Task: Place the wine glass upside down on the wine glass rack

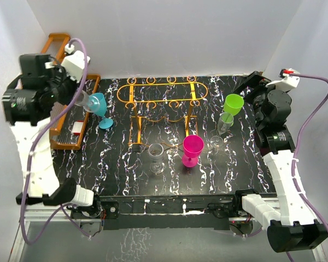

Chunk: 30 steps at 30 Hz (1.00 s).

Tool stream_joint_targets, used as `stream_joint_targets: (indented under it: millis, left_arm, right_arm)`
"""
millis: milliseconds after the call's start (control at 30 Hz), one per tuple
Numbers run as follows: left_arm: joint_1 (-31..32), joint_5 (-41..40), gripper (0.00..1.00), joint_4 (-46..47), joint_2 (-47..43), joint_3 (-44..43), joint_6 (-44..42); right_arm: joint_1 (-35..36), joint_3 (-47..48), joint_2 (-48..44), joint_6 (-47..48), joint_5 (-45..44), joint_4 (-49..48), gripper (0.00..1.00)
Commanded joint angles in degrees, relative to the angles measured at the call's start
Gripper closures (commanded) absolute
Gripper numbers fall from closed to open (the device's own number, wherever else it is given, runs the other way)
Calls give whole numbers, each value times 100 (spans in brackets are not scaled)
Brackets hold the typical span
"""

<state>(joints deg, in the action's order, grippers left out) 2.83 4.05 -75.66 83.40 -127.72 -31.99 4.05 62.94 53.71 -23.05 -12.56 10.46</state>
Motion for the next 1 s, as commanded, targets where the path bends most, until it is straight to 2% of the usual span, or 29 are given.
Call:
stream_joint_targets:
  millis: [0, 100, 133, 200, 267, 367, 500, 633, 700, 767, 867, 933, 967]
  left_arm:
    - [0, -677, 100, 164, -330, -402, -532]
    - [3, -501, 100, 2006, -1160, 498, -523]
    - [-1, -365, 100, 2162, -1135, 364, -447]
    - [4, 6, 100, 1712, -611, -635, -232]
    - [-2, 485, 100, 1535, -212, -1164, 1]
    - [-1, 1121, 100, 2323, -468, -545, 499]
    - [-2, 1612, 100, 2823, -361, -675, 1088]
    - [3, 2807, 100, 3959, -392, 18, 999]
    - [-1, 3116, 100, 5108, -470, 690, 1211]
    - [-2, 3005, 100, 6664, -726, 1484, 1590]
    - [-2, 3012, 100, 9622, -1171, 3054, 1919]
    - [5, 3311, 100, 11641, -1386, 4039, 1925]
    - [48, 3431, 100, 12317, -1384, 4320, 1857]
  right_arm:
    - [6, 406, 18, -38, -185, -212, 2]
    - [9, 436, 165, -38, -206, -224, 2]
    - [8, 450, 200, -45, -183, -234, 2]
    - [4, 492, 226, -75, -123, -237, 2]
    - [5, 488, 183, -86, -112, -286, 2]
    - [6, 465, 88, -62, -143, -396, 2]
    - [6, 525, 89, -16, -135, -404, 2]
    - [7, 562, 196, -28, 422, -599, 2]
    - [7, 596, 288, -11, 1027, -867, 2]
    - [5, 702, 417, -48, 1791, -1093, 2]
    - [8, 967, 661, -269, 2681, -1352, 2]
    - [6, 1097, 801, -533, 3245, -1566, 2]
    - [2, 1094, 832, -673, 3530, -1779, 2]
